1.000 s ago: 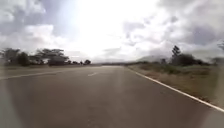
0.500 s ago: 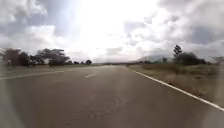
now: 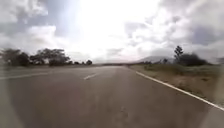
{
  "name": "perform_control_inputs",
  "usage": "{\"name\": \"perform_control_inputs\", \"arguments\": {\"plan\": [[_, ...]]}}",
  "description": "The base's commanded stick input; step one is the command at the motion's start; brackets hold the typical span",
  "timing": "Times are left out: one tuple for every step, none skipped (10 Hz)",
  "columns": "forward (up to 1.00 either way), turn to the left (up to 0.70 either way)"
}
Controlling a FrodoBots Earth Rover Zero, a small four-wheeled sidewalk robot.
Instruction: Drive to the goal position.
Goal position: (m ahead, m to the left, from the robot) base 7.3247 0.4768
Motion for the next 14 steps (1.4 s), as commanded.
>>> {"name": "perform_control_inputs", "arguments": {"plan": [[1.00,0.00],[1.00,0.00],[1.00,-0.40],[1.00,-0.40],[1.00,-0.20],[1.00,0.00],[1.00,0.00],[1.00,0.00],[1.00,0.00],[1.00,0.00],[1.00,0.00],[1.00,0.00],[1.00,0.00],[1.00,0.00]]}}
